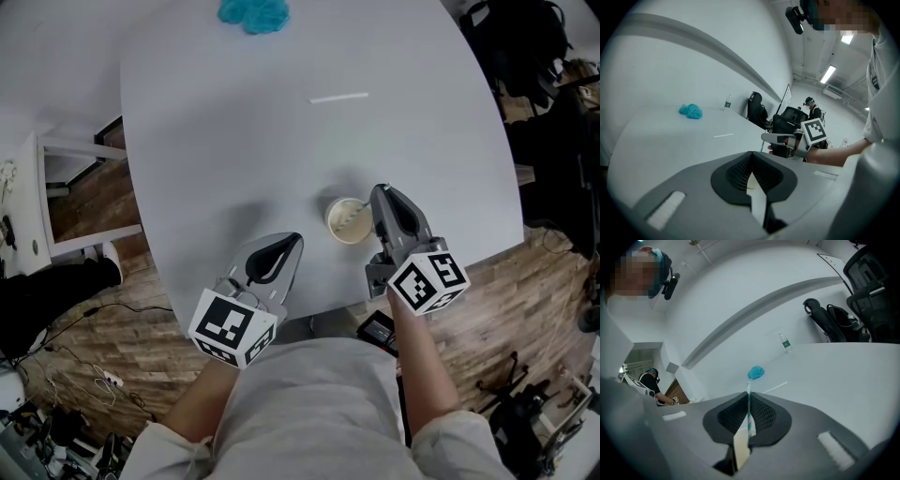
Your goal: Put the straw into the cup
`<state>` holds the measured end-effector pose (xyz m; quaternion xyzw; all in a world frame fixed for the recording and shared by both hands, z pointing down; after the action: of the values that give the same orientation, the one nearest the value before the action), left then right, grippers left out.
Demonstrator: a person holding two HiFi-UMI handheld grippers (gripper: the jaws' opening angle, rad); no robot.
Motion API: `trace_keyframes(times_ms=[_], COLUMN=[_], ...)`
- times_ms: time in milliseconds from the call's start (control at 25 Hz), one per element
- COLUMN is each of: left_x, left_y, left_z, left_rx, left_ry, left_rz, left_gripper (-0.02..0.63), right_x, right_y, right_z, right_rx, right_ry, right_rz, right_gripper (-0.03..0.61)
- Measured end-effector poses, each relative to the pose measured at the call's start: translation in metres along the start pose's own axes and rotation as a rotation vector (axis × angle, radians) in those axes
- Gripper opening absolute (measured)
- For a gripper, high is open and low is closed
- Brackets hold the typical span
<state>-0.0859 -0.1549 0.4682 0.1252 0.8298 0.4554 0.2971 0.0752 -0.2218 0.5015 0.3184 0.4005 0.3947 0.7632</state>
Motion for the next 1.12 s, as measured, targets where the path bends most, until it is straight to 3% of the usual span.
trace_keyframes(times_ms=[1120], left_x=[-0.002], left_y=[0.001], left_z=[0.012], left_rx=[-0.013], left_ry=[0.016], left_rz=[0.002], left_gripper=[0.018], right_x=[0.018], right_y=[-0.002], right_z=[0.008], right_rx=[0.038], right_ry=[0.02], right_rz=[-0.013], right_gripper=[0.064])
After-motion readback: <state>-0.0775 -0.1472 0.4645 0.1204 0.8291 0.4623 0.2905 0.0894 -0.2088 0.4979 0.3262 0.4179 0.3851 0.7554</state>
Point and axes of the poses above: the fingertips, and each gripper's own axes: x backward along the fingers, z to its right, y out of its underside, the point moved 3 cm from there along x, backward along the fingers, and after that the axes turned 11 degrees about y, right-handed, at the moved point
